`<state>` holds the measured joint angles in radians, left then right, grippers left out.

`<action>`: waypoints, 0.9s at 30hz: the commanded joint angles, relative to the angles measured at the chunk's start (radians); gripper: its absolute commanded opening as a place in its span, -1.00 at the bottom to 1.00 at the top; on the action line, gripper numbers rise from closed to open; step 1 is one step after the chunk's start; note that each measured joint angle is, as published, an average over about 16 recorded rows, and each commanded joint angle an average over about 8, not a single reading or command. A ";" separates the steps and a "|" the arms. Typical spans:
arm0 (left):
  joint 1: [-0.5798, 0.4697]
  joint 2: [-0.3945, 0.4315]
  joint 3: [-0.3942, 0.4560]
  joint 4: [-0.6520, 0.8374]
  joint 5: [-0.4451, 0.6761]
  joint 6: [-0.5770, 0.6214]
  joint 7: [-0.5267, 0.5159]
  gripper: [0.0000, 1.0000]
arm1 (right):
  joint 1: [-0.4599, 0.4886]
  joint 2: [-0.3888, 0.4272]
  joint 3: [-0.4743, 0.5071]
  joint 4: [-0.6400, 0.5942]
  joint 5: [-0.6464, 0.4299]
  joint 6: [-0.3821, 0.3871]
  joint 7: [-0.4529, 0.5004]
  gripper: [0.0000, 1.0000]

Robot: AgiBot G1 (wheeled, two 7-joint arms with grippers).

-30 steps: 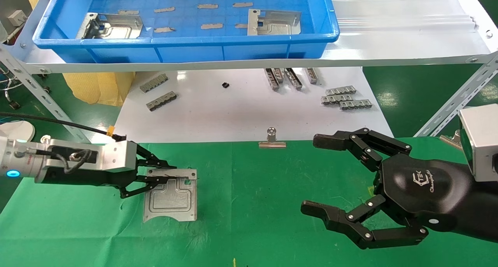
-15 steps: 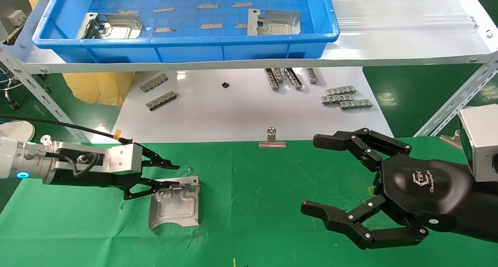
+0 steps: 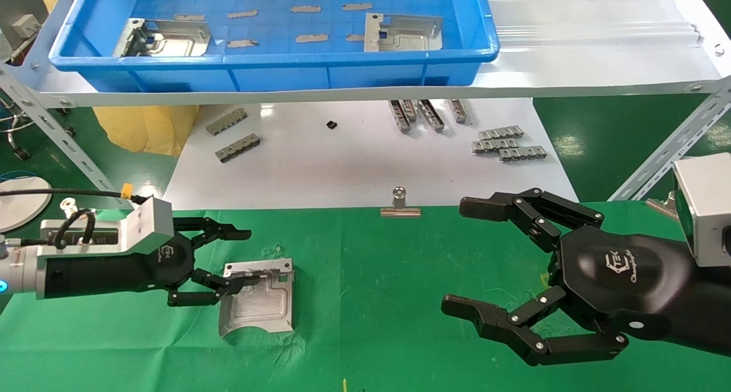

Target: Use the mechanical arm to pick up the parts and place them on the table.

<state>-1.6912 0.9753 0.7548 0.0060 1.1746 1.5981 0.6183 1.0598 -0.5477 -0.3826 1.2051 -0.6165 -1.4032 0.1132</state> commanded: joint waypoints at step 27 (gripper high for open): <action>0.172 -0.101 -0.133 -0.346 -0.127 -0.027 -0.224 1.00 | 0.000 0.000 0.000 0.000 0.000 0.000 0.000 1.00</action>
<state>-1.5190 0.8739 0.6219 -0.3406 1.0477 1.5715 0.3945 1.0598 -0.5477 -0.3825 1.2050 -0.6165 -1.4031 0.1131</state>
